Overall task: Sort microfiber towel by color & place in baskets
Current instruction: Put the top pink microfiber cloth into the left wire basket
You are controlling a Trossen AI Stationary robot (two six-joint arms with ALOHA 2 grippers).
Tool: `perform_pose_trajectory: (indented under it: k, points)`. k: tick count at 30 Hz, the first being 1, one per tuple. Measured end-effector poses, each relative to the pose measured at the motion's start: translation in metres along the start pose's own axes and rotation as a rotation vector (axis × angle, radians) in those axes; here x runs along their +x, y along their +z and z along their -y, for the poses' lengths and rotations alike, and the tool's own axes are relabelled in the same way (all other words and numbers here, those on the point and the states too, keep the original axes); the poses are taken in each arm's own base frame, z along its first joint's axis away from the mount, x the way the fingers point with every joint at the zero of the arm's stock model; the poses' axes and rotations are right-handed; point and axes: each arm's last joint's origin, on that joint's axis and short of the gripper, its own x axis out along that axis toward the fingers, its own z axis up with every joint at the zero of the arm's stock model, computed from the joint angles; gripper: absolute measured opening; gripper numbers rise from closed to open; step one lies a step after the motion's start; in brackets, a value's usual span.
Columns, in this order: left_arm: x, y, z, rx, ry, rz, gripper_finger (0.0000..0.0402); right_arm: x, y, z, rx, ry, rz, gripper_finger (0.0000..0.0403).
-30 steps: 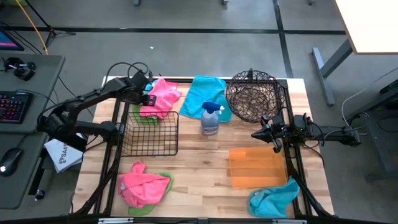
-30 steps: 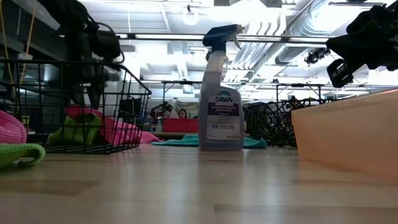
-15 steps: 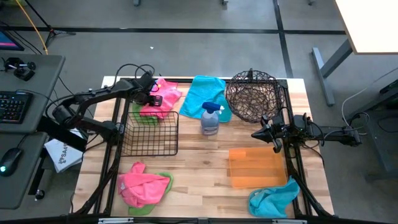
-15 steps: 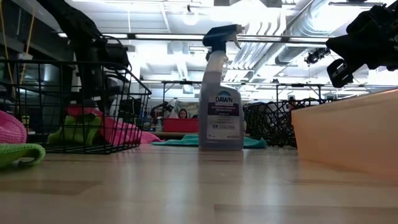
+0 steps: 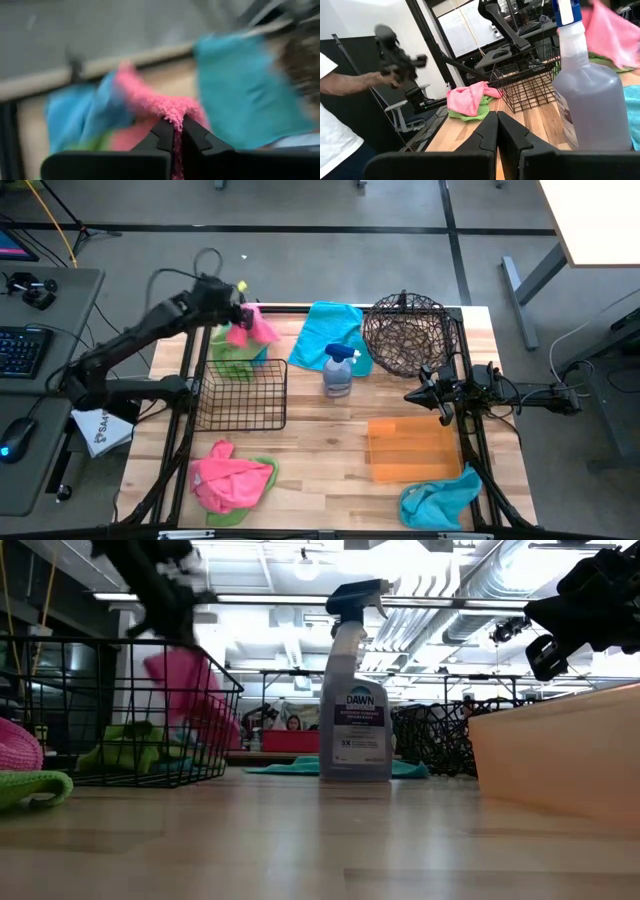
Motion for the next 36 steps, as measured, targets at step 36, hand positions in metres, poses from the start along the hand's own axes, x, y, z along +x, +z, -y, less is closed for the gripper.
perform_pose_trajectory:
  k: [36]
  points:
    - [-0.071,-0.118,0.044,0.164,-0.527,-0.655,0.0,0.0,0.0,0.0,0.0,0.0,0.0,0.0]
